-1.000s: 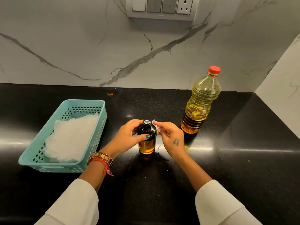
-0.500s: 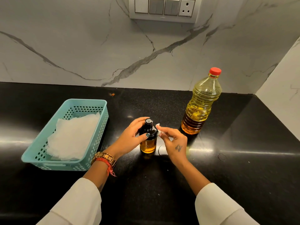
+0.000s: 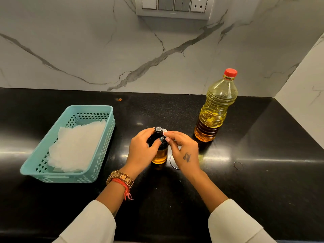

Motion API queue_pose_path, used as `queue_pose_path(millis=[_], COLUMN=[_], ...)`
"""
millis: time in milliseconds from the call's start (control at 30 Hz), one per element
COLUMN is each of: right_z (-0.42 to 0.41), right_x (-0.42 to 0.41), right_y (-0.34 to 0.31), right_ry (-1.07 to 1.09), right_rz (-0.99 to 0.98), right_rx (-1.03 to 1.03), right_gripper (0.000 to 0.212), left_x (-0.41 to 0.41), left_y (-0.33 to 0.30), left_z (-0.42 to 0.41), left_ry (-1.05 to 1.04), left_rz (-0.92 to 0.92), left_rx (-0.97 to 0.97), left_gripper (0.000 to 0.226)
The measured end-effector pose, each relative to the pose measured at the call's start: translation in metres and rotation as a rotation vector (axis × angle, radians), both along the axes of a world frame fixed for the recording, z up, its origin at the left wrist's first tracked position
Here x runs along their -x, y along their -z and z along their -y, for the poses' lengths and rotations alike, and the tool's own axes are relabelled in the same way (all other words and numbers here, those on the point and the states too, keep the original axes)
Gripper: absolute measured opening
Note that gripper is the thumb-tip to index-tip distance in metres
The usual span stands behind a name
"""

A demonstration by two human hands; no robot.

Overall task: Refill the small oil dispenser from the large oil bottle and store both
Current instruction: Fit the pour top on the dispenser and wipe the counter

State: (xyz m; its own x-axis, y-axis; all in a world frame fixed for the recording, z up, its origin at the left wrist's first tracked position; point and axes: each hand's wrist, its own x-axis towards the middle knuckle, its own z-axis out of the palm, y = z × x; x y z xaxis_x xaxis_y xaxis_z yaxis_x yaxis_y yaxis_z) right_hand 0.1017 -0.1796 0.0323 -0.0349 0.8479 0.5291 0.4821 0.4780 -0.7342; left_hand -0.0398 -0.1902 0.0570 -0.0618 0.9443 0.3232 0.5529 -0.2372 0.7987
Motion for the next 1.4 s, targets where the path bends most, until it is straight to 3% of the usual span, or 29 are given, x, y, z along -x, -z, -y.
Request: queue_pose_path(millis=[167, 267, 333, 533, 633, 833, 1000, 1067, 1200, 1400], right_z=[0.001, -0.003, -0.012, -0.007, 0.007, 0.014, -0.005, -0.013, -0.009, 0.018], right_x=[-0.001, -0.004, -0.006, 0.006, 0.008, 0.007, -0.003, -0.004, 0.006, 0.013], right_y=[0.004, 0.0, -0.008, -0.022, -0.004, 0.008, 0.0, -0.013, -0.017, 0.006], right_ry=[-0.014, -0.065, -0.077, -0.021, 0.032, 0.032, 0.052, 0.049, 0.032, 0.157], right_rz=[-0.121, -0.291, -0.288, -0.063, -0.096, -0.399, -0.344, -0.3, -0.009, -0.214], right_rx=[0.074, 0.279, 0.377, 0.122, 0.016, 0.147, 0.325, 0.279, 0.035, -0.022], right_gripper=[0.022, 0.021, 0.019, 0.017, 0.019, 0.024, 0.013, 0.012, 0.013, 0.029], left_x=[0.002, 0.007, 0.01, 0.016, 0.014, 0.015, 0.018, 0.016, 0.007, -0.007], left_y=[0.005, 0.006, 0.004, -0.003, -0.001, 0.001, -0.004, -0.006, -0.004, 0.005], left_z=[-0.001, -0.002, -0.004, -0.009, -0.007, -0.011, -0.012, -0.012, -0.008, 0.0], left_ry=[0.024, 0.043, 0.076, 0.152, 0.147, 0.107, 0.107, 0.094, -0.017, -0.026], left_rz=[-0.015, -0.021, -0.036, 0.081, 0.031, -0.081, -0.102, -0.059, -0.073, -0.046], left_rx=[-0.016, -0.01, 0.013, 0.148, 0.145, 0.077, 0.074, 0.083, 0.083, 0.078], left_gripper=[0.035, 0.031, 0.03, 0.036, 0.032, 0.028, 0.033, 0.034, 0.032, 0.041])
